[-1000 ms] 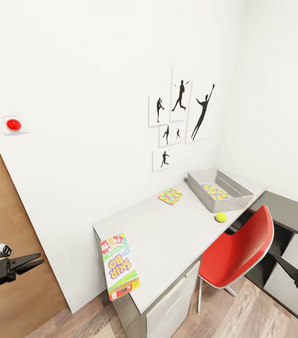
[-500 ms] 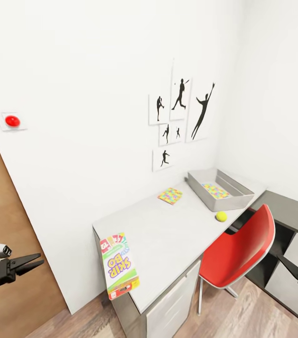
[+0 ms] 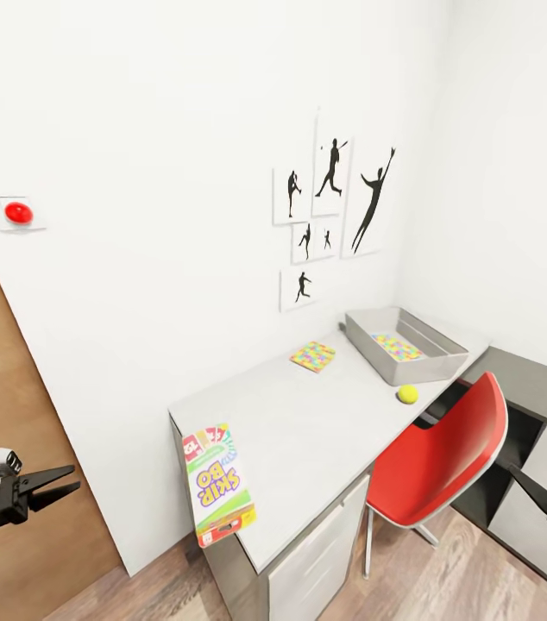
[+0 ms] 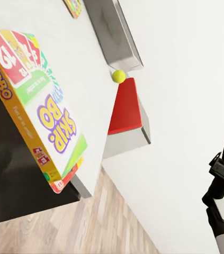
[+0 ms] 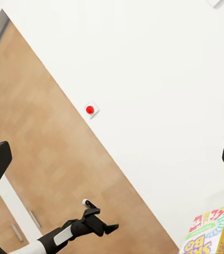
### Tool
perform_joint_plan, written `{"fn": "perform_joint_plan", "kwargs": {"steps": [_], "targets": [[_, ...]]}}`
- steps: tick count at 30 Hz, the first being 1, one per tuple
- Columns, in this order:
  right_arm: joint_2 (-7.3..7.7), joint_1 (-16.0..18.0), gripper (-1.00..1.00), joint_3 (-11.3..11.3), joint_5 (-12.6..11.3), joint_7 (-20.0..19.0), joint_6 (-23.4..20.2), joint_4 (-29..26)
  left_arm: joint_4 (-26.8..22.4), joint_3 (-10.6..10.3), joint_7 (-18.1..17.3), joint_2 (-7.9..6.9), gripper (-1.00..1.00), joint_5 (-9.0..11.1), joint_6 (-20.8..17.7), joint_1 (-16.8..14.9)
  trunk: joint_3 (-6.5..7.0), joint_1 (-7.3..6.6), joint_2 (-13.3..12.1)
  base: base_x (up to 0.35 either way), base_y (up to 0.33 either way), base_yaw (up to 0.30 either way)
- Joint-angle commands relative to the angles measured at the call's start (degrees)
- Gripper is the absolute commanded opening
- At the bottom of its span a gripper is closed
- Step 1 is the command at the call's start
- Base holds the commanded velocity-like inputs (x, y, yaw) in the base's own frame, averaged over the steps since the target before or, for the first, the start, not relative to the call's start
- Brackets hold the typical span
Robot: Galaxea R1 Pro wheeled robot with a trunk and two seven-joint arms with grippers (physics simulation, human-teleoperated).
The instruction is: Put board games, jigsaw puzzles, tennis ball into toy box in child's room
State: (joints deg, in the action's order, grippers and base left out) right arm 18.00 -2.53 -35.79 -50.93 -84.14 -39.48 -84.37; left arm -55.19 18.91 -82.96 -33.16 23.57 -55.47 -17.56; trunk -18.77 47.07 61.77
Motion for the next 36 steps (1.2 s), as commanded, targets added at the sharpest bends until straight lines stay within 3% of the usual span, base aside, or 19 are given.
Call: {"fn": "perform_joint_plan", "kwargs": {"steps": [1, 36], "targets": [[0.02, 0.0, 1.0, 0.0, -0.3, 0.0, -0.6, 0.0, 0.1, 0.0, -0.1, -0.02, 1.0, 0.1, -0.6, -0.1, -0.24, 0.23, 0.5, 0.0, 0.0, 0.0], [0.11, 0.0, 1.0, -0.3, -0.3, 0.1, -0.8, 0.9, 1.0, 0.1, 0.3, 0.1, 1.0, -0.1, -1.6, -0.1, -6.53, 7.92, 14.5, 0.0, 0.0, 0.0]]}}
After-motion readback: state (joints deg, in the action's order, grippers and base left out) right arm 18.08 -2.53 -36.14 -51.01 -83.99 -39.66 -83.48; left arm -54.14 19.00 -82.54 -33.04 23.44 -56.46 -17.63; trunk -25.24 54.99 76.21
